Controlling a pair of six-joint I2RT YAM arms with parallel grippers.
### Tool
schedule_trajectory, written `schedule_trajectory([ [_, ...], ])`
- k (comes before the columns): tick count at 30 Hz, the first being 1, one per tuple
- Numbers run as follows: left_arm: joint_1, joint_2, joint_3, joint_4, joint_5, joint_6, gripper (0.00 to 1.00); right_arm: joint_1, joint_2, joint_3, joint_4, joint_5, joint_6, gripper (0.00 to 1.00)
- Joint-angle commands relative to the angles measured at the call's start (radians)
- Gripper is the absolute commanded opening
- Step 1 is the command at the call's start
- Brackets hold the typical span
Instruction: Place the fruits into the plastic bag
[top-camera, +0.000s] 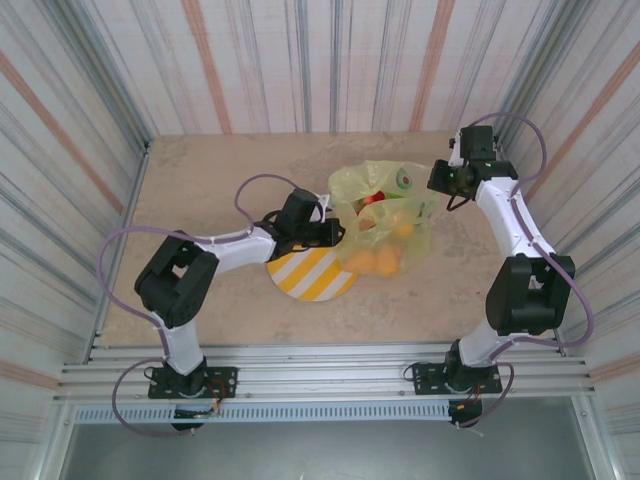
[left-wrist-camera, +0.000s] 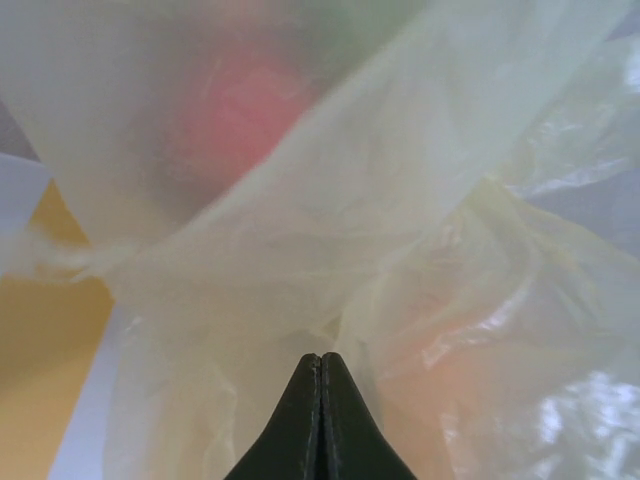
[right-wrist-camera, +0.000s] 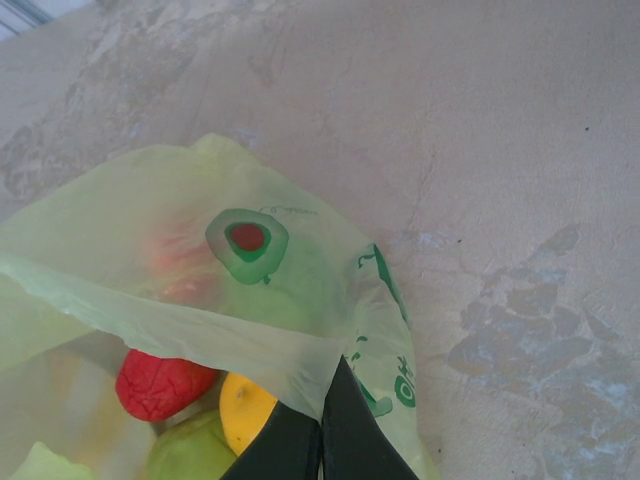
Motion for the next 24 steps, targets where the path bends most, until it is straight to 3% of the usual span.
schedule_trajectory([
  [1, -0.01, -0.109, 0.008, -0.034, -0.059, 0.037, 0.0, -0.006, -0.044, 0.01, -0.005, -0.011, -0.001, 0.0],
  [3, -0.013, -0.141, -0.012, -0.087, -0.141, 0.073, 0.15, -0.007, -0.046, 0.005, -0.006, -0.014, -0.001, 0.0],
  [5, -0.006, -0.16, -0.042, -0.13, -0.202, 0.083, 0.39, -0.009, -0.046, -0.002, -0.005, -0.015, -0.001, 0.0],
  [7, 0.007, -0.164, -0.077, -0.136, -0.191, 0.067, 0.5, -0.011, -0.046, -0.008, -0.003, -0.018, -0.003, 0.0],
  [15, 0.012, -0.194, -0.182, -0.071, -0.126, -0.001, 0.7, -0.011, -0.044, -0.014, 0.002, -0.026, 0.001, 0.0],
  [24, -0.005, -0.095, -0.192, 0.109, 0.035, -0.122, 0.73, -0.01, -0.046, -0.03, 0.003, -0.028, 0.001, 0.0],
])
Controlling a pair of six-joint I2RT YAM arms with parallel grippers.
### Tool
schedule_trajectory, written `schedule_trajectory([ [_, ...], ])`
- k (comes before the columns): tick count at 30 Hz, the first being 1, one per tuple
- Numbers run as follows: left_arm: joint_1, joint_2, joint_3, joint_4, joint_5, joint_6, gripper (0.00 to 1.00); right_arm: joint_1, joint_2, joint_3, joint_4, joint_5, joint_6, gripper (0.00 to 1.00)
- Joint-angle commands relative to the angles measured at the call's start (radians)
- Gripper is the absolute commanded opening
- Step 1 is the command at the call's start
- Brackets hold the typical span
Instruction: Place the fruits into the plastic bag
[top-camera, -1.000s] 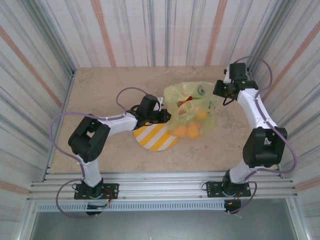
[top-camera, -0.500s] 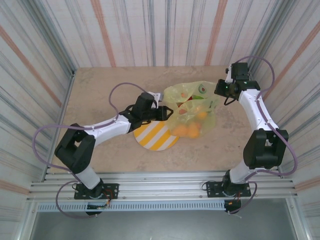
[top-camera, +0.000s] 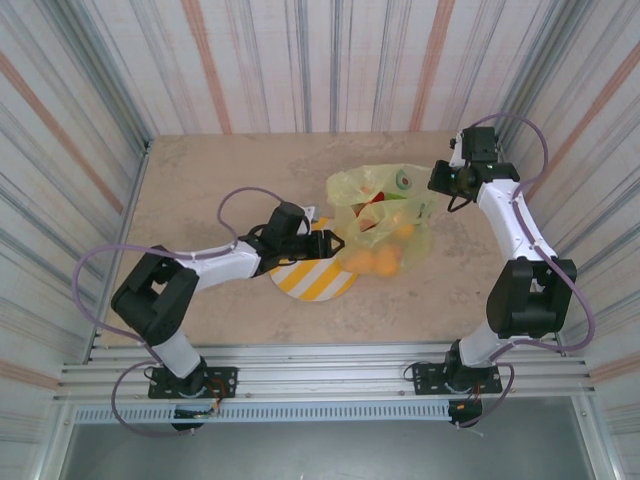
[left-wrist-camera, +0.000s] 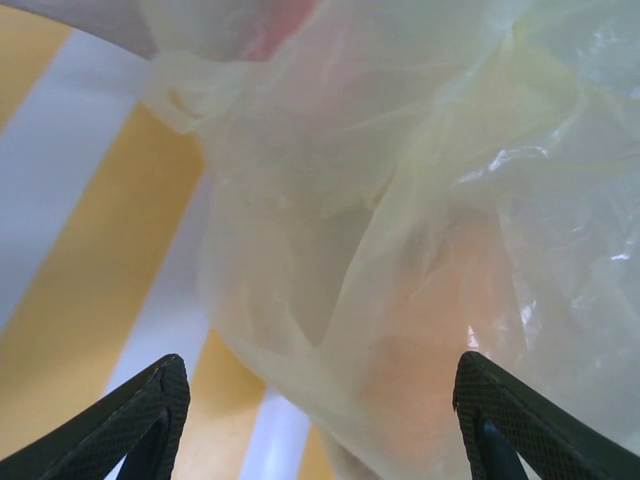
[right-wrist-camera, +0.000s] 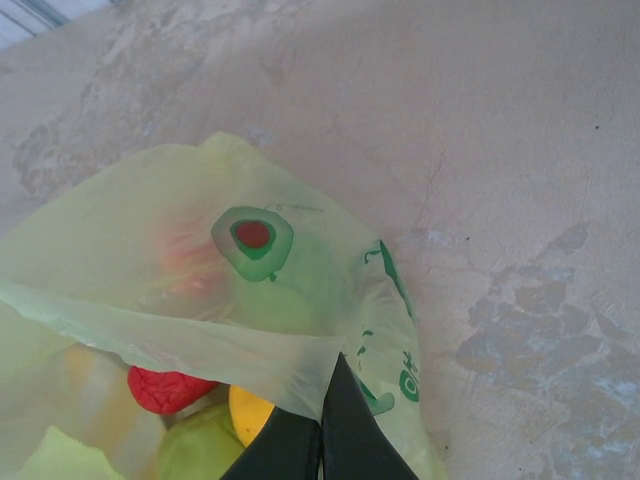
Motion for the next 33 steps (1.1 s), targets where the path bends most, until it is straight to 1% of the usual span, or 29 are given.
schedule_trajectory([
  [1, -0.006, 0.046, 0.002, 0.094, 0.08, -0.07, 0.72, -0.009, -0.028, -0.014, -0.006, -0.006, -0.001, 0.0],
  [8, -0.058, 0.101, 0.054, 0.097, 0.059, -0.084, 0.7, -0.013, -0.036, -0.01, -0.006, -0.007, -0.001, 0.0],
  [10, -0.067, 0.123, 0.05, 0.125, 0.053, -0.107, 0.67, -0.013, -0.032, -0.012, -0.006, -0.008, -0.001, 0.0],
  [11, -0.067, 0.131, 0.047, 0.143, 0.05, -0.12, 0.64, -0.013, -0.031, -0.013, -0.006, -0.01, -0.001, 0.0],
  [14, -0.068, 0.134, 0.034, 0.169, 0.021, -0.134, 0.52, -0.013, -0.029, -0.016, -0.006, -0.013, -0.001, 0.0],
  [18, -0.068, 0.126, 0.062, 0.125, -0.022, -0.083, 0.35, -0.016, -0.029, -0.014, -0.006, -0.013, -0.003, 0.0],
  [24, -0.071, 0.101, 0.106, 0.068, -0.034, -0.021, 0.13, -0.025, -0.037, -0.009, -0.006, -0.016, -0.001, 0.0],
  [28, -0.082, 0.062, 0.164, -0.016, -0.066, 0.055, 0.09, -0.03, -0.047, 0.005, -0.006, -0.021, 0.002, 0.0],
  [33, -0.098, 0.026, 0.274, -0.062, -0.065, 0.124, 0.03, -0.044, -0.086, 0.038, -0.001, -0.038, 0.019, 0.0],
])
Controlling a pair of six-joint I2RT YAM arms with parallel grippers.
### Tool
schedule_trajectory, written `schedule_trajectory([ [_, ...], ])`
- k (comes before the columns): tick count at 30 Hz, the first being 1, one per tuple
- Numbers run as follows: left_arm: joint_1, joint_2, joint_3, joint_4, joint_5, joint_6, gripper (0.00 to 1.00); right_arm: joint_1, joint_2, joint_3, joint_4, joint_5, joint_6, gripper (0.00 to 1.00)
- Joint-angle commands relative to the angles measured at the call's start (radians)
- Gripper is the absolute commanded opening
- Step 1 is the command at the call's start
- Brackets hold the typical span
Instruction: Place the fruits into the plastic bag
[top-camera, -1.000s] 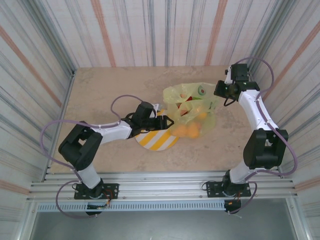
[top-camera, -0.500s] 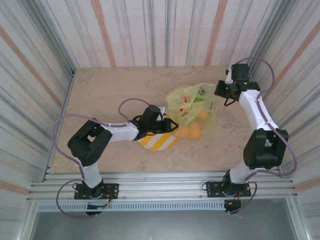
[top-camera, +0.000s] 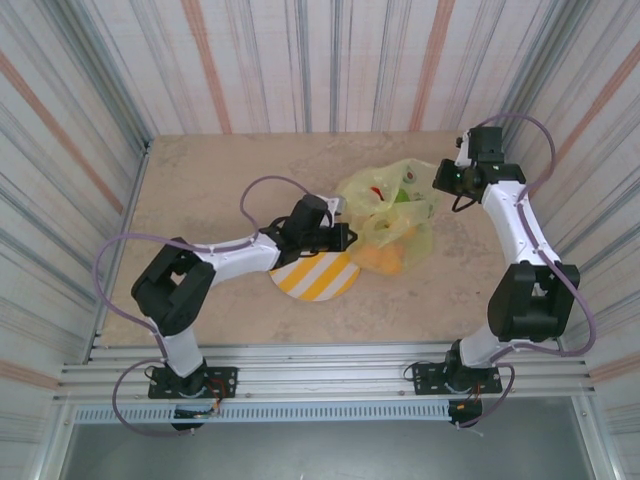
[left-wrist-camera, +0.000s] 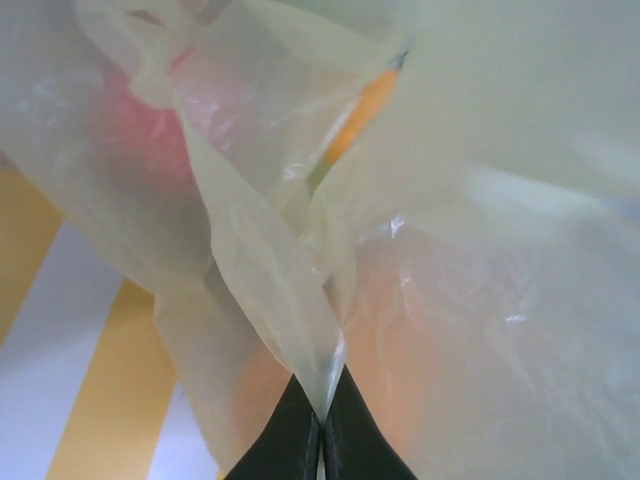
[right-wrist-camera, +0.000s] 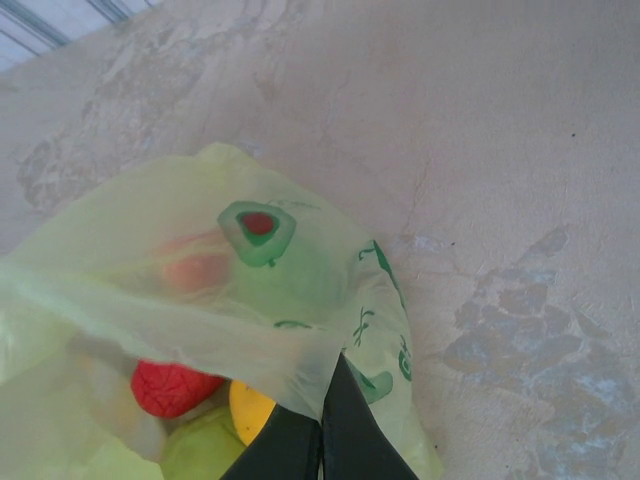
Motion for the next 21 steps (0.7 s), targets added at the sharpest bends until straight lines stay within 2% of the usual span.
schedule_trajectory([
  [1, -0.014, -0.069, 0.103, -0.049, -0.02, 0.092, 0.03, -0.017, -0.064, 0.047, 0.0, -0.026, 0.021, 0.0],
  [11, -0.052, 0.004, 0.4, -0.125, -0.043, 0.179, 0.0, -0.012, -0.103, 0.127, 0.017, -0.028, 0.049, 0.0],
  [18, -0.047, 0.034, 0.436, -0.118, -0.128, 0.219, 0.0, -0.004, -0.074, 0.138, 0.056, -0.018, 0.052, 0.0],
  [21, -0.025, 0.061, 0.434, -0.13, -0.125, 0.208, 0.0, 0.003, -0.045, 0.152, 0.072, -0.048, 0.064, 0.0],
])
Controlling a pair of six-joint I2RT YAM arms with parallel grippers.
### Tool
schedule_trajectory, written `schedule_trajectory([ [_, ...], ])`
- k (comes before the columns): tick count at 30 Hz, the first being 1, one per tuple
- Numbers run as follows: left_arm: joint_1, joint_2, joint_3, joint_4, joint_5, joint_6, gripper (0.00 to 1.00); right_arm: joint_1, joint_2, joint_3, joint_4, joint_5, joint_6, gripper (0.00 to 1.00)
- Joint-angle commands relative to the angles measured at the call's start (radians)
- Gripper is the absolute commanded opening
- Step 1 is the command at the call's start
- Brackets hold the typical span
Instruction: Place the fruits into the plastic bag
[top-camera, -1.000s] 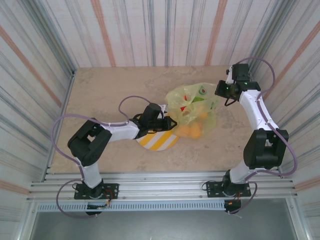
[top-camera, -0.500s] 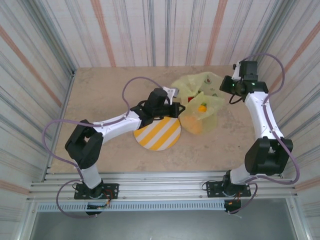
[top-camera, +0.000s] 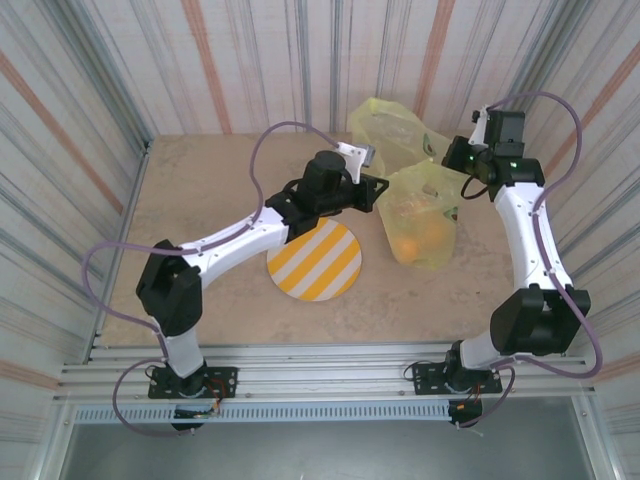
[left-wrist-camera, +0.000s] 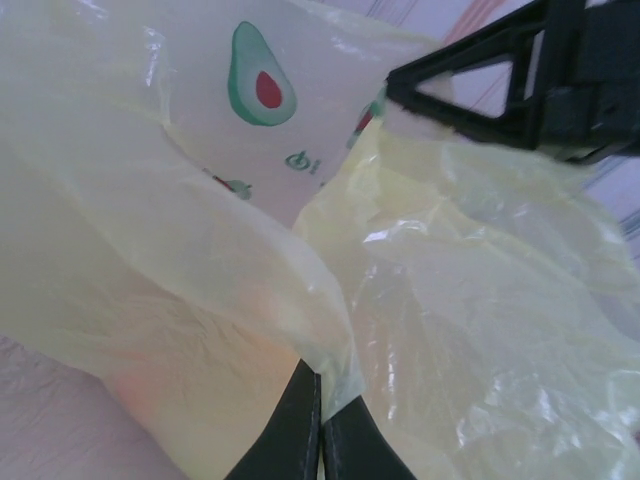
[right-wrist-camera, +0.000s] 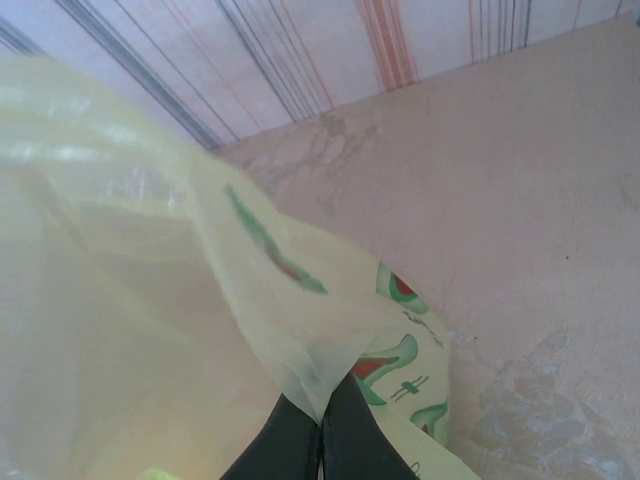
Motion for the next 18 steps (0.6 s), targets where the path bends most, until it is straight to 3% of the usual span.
schedule_trajectory([
  [1, 0.027, 0.033, 0.009, -0.012, -0.035, 0.019, 0.0, 0.013, 0.035, 0.035, 0.047, -0.036, 0.041, 0.0],
  [18, 0.047, 0.007, -0.168, 0.052, -0.052, 0.019, 0.04, 0.046, 0.083, -0.108, 0.117, -0.09, 0.067, 0.0],
])
